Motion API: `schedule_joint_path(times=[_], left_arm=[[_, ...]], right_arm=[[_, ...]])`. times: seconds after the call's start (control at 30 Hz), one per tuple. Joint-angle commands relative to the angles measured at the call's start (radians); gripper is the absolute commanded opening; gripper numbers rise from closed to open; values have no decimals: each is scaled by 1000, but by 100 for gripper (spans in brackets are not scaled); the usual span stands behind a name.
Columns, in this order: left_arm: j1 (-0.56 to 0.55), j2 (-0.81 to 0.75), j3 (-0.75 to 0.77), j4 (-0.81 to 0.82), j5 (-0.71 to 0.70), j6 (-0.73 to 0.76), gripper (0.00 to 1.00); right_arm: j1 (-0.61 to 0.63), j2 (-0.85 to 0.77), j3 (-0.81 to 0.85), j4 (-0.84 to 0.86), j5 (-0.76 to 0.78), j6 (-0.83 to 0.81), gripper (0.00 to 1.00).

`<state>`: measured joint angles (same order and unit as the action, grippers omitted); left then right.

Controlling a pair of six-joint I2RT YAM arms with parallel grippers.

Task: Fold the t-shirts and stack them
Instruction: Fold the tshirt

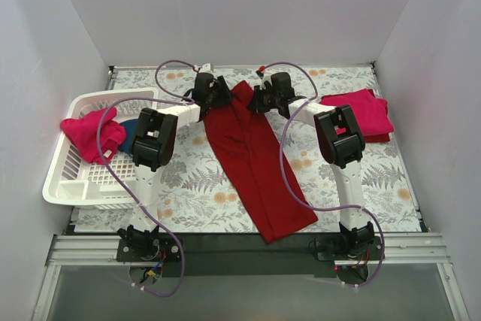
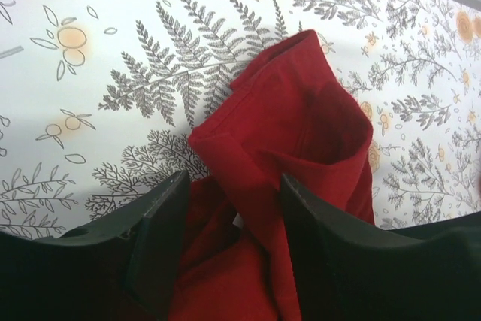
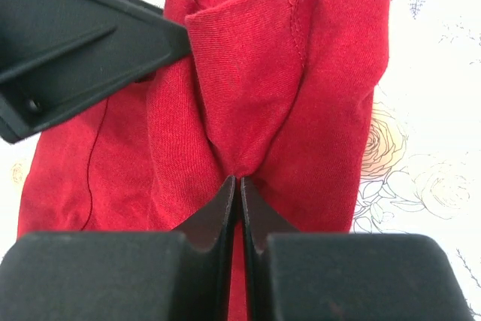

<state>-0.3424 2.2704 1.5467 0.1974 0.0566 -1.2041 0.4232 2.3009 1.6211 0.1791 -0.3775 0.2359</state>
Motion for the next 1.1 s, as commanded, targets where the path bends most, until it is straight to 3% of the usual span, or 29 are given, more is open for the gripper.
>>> schedule_joint_path(times=[0.0,0.1,0.23,0.3,0.4,0.53,0.7,1.07], left_arm=[[3,3,55,-12,-43,8,47],[2,11,55,8,-32,9,38],[2,-15,-12,81,9,6,8],[3,-23,-34,108,26,2,0],[2,-29,-56,129,45,-6,0],[3,-112,-170,226,26,-14,0],[3,-253,-356,318,3,-15,0],[2,-449,-531,375,-75,5,0]], right_arm=[[0,-60,-7,28,-24,-14,1],[0,-55,-7,28,-31,-14,1],[0,-52,-6,28,-37,-14,1],[2,-54,-4,26,-40,-14,1],[0,-64,-18,26,-43,-18,3],[0,-96,-43,26,-40,-32,24],[-1,-141,-78,26,-41,-44,38],[-6,-254,-174,34,-20,-64,48]])
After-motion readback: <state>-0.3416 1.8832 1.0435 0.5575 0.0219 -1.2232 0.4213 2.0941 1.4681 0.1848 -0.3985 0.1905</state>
